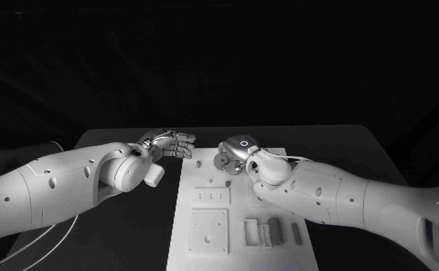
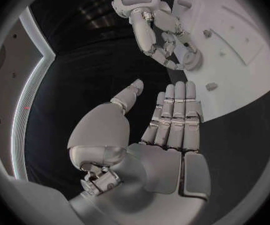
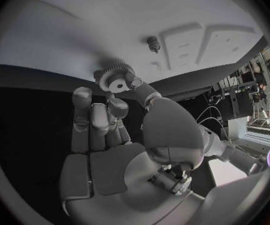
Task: Assemble the parts on the task board
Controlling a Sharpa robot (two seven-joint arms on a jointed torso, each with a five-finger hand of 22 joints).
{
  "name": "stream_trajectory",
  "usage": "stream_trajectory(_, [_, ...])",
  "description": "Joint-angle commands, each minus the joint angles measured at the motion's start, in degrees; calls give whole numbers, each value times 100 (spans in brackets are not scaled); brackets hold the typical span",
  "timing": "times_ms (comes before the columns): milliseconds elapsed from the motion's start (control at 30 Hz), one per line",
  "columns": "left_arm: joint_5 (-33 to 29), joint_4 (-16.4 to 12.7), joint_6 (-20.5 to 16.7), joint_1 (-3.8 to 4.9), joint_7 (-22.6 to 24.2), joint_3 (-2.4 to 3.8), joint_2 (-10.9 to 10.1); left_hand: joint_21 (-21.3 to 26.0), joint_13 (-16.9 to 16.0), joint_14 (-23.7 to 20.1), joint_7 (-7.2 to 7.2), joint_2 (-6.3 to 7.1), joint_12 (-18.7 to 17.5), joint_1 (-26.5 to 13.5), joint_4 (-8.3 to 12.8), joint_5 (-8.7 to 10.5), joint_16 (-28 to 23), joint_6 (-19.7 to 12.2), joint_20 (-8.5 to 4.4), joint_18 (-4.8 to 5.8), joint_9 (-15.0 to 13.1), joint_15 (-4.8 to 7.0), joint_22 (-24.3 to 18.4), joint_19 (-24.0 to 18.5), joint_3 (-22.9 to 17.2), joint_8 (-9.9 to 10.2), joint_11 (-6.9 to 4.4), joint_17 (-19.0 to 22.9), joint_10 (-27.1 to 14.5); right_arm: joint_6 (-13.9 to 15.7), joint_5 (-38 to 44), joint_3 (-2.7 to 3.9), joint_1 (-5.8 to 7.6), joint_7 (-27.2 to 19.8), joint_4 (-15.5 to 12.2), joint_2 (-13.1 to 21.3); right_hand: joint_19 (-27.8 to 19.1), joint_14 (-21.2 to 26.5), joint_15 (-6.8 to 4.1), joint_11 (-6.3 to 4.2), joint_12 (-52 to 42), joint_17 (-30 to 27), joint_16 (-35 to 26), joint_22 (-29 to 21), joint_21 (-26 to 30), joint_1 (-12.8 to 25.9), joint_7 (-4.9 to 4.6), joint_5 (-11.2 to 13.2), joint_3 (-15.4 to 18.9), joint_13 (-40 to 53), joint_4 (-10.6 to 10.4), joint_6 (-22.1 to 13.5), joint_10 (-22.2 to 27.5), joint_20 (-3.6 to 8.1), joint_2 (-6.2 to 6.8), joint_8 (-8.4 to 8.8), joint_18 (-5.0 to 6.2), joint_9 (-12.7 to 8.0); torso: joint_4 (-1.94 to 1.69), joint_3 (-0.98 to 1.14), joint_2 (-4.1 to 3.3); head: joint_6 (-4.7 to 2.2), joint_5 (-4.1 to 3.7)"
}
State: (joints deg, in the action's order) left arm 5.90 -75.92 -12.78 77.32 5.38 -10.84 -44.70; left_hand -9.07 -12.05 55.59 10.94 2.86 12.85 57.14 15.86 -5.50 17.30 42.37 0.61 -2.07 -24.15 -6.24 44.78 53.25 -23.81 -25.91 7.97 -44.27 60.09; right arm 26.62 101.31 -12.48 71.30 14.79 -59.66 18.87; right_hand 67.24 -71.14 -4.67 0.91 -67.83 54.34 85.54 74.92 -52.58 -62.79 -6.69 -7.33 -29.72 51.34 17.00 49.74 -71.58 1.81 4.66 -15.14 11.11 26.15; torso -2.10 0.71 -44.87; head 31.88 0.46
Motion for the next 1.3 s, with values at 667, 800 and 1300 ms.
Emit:
stream_trajectory(667, [24, -11, 61, 6, 33, 7, 4, 27, -13, 30, 32, 5, -32, -47, -19, 24, -46, 1, -4, -104, -8, -8, 9, 18, -4, 29, 20, -15, 28, -255, -200, 0, 13, -94, 10, -2, -27, 94, 84, 122, 111, -128, -91, 81, 29, 17, -197, 15, 35, -18, -47, -408, -26, 13, 162, 294, 389, 17, -5, 7, 3, 15, 0])
stream_trajectory(800, [24, -10, 59, 6, 33, 7, 3, 28, -13, 29, 33, 6, -33, -47, -19, 24, -48, 0, -4, -104, -9, -8, 9, 18, -4, 30, 21, -16, 28, -261, -217, 0, 13, -93, 9, -2, -23, 108, 95, 136, 119, -150, -98, 80, 35, 28, -213, 18, 21, -19, -47, -512, -27, 14, 182, 348, 389, -17, 0, 10, 4, 15, -2])
stream_trajectory(1300, [24, -15, 64, 6, 25, 7, -4, 33, -16, 25, 34, 8, -42, -42, -15, 23, -57, -4, -2, -103, -11, -10, 11, 13, -7, 35, 24, -21, 22, -279, -284, 0, 17, -105, -35, 41, -5, 78, 114, 154, 117, -101, -88, 81, 40, 83, -230, 26, -4, -9, -60, -505, -31, 15, 178, 329, 389, -27, 1, 5, 4, 30, -3])
